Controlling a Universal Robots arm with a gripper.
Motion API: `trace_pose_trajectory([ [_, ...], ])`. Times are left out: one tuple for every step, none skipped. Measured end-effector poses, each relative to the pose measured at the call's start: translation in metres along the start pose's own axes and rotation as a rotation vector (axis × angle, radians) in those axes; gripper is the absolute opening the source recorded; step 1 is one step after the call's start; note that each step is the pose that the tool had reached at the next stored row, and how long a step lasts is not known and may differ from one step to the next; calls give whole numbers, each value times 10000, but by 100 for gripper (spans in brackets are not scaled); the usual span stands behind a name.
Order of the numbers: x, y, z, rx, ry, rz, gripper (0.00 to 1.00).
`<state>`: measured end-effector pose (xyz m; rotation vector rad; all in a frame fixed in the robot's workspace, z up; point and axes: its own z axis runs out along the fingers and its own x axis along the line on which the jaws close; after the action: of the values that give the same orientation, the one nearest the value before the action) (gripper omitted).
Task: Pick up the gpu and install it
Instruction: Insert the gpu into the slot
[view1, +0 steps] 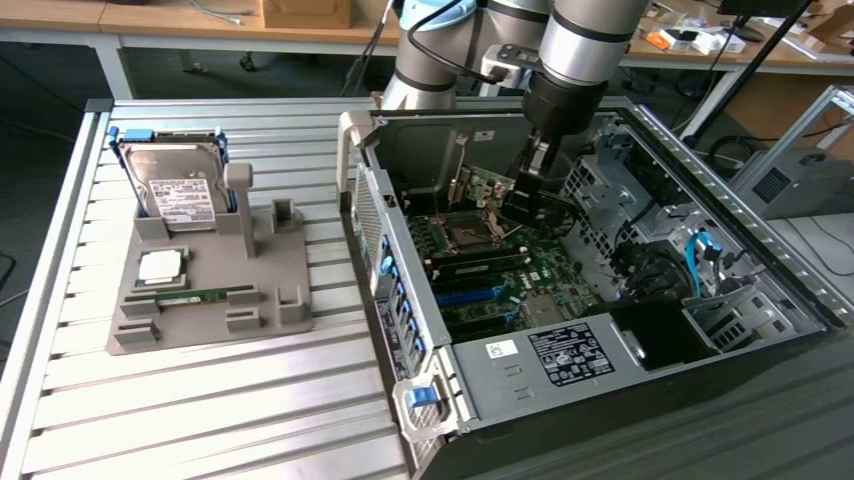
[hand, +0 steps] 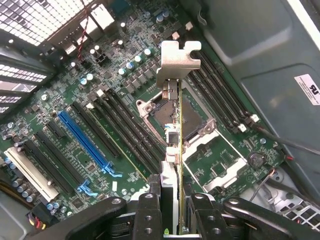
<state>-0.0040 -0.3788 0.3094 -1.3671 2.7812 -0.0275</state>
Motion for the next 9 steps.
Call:
trace_pose_trajectory([
  [0,0,0,-1,-1,-24,27],
  [0,0,0,-1,-2,-50,27],
  [0,0,0,-2,-2,-77,27],
  [0,0,0,-3,-4,-103,27],
  [0,0,0,-4,-5,-131,27],
  [0,0,0,-6,-6,-172,27],
  [0,0,0,-6,-7,-194,27],
  [0,0,0,-6,-8,-218,27],
  [0,0,0,-8,-9,-246,27],
])
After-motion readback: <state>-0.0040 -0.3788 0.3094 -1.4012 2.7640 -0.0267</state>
